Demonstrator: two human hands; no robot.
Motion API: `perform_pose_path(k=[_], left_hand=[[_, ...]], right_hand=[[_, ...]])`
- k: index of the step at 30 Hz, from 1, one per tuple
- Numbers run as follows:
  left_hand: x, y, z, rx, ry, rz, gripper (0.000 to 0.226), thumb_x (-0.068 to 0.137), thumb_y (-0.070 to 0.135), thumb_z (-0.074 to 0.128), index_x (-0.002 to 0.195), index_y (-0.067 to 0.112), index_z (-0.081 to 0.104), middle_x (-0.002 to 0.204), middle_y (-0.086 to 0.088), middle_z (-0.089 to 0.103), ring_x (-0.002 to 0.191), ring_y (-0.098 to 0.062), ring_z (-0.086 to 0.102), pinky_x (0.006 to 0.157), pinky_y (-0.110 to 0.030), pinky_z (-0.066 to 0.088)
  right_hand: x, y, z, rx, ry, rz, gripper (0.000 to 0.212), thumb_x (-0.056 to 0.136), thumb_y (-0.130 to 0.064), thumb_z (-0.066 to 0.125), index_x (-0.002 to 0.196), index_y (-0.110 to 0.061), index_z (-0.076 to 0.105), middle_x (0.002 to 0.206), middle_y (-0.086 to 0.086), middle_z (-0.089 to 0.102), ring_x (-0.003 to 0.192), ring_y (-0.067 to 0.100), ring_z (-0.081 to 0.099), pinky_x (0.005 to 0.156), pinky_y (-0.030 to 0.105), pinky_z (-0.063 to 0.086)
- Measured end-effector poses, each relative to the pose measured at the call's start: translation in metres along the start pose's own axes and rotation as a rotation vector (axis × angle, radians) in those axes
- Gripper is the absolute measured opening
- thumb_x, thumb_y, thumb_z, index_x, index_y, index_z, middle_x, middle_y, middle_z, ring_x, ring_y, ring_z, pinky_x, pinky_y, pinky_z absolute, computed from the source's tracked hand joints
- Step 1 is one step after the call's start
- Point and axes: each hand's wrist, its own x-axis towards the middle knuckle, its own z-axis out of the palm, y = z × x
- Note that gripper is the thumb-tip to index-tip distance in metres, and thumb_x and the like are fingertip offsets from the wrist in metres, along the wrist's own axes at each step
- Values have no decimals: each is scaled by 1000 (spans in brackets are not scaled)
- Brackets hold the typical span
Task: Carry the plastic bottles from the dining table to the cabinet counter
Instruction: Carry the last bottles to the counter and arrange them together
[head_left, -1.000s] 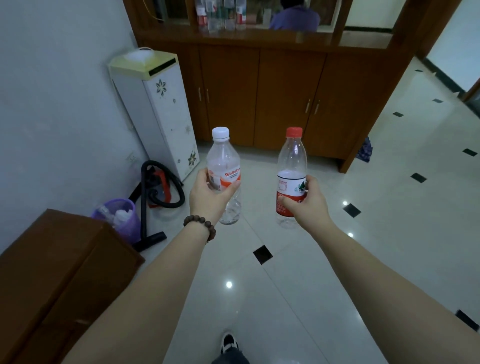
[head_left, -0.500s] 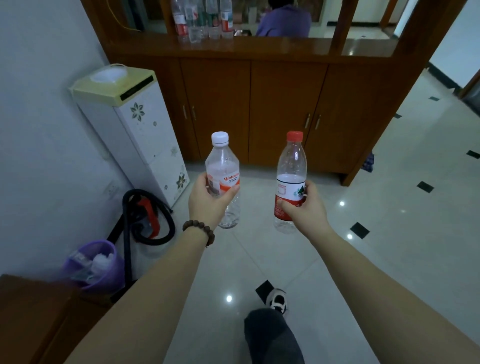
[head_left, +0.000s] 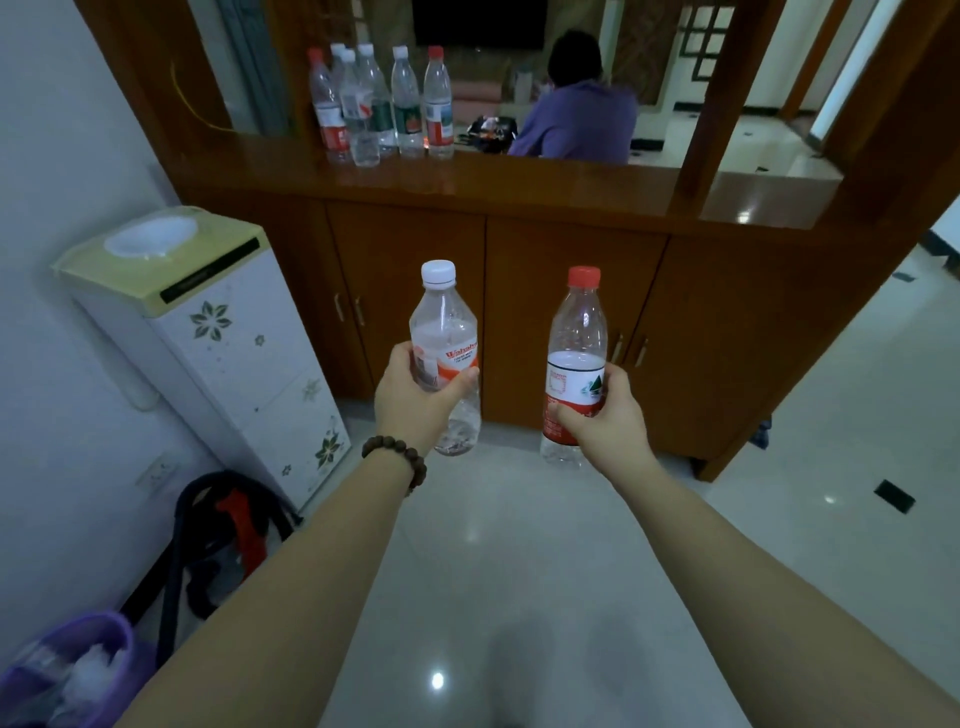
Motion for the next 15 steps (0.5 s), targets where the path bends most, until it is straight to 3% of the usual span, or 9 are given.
perform_pose_path(k=[5,9,15], left_hand=[[72,13,29,10,33,39,53,76,35,77,119,22,48,113,7,59,99,-9,55,82,-22,45],[131,19,48,-12,38,39,51,76,34,77,118,22,50,108,11,59,91,-2,56,70,-11,41],[236,20,67,-36,73,75,53,75,35,78,118,21,51,108,10,61,93,-5,59,72,-14,46]], right_hand=[[84,-7,-5,-6,-2,-25,74,76,-19,77,137,-18,35,124,-2,55,104,11,53,86,26,44],[142,-13,1,-11,-5,-48,72,77,-19,76,137,-18,35,125,-1,55,102,10,52,85,24,43],[244,-26,26,-39,-24,-64,74,77,-20,76,138,-19,34,128,-2,54,110,12,53,88,26,45]])
